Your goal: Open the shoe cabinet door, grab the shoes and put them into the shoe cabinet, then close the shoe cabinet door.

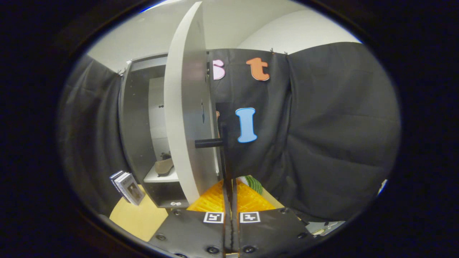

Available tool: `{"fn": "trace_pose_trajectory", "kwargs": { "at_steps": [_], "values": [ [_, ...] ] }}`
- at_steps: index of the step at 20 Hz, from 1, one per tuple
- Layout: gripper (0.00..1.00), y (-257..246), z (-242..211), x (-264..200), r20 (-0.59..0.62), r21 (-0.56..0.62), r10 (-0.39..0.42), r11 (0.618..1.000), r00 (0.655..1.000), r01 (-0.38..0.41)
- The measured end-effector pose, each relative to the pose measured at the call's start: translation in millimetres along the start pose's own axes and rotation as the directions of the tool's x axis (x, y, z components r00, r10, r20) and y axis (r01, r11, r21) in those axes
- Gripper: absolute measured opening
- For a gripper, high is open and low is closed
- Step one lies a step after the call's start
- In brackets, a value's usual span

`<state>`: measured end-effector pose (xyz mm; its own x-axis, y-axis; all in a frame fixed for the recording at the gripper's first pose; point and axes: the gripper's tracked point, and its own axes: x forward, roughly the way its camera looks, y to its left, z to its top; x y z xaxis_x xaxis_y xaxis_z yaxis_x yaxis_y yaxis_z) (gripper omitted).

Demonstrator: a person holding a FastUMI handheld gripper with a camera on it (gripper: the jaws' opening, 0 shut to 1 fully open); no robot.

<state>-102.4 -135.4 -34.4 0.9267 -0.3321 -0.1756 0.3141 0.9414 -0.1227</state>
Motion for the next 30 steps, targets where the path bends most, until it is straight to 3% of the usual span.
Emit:
{"fn": "trace_pose_trajectory", "kwargs": {
  "at_steps": [3,8,15,23,30],
  "values": [
    [0.02,-18,3,-1,-0.003,-0.022,0.017,1.000,1.000,-0.017],
    [0.02,-73,5,-22,0.022,-0.056,-0.087,0.995,0.996,0.088],
    [0.02,-74,-3,-54,0.015,-0.089,-0.096,0.991,0.995,0.097],
    [0.02,2,-32,-70,-0.021,-0.029,0.055,0.998,0.998,-0.056],
    [0.02,79,-85,-46,-0.111,-0.034,0.233,0.971,0.966,-0.238]
  ]
}}
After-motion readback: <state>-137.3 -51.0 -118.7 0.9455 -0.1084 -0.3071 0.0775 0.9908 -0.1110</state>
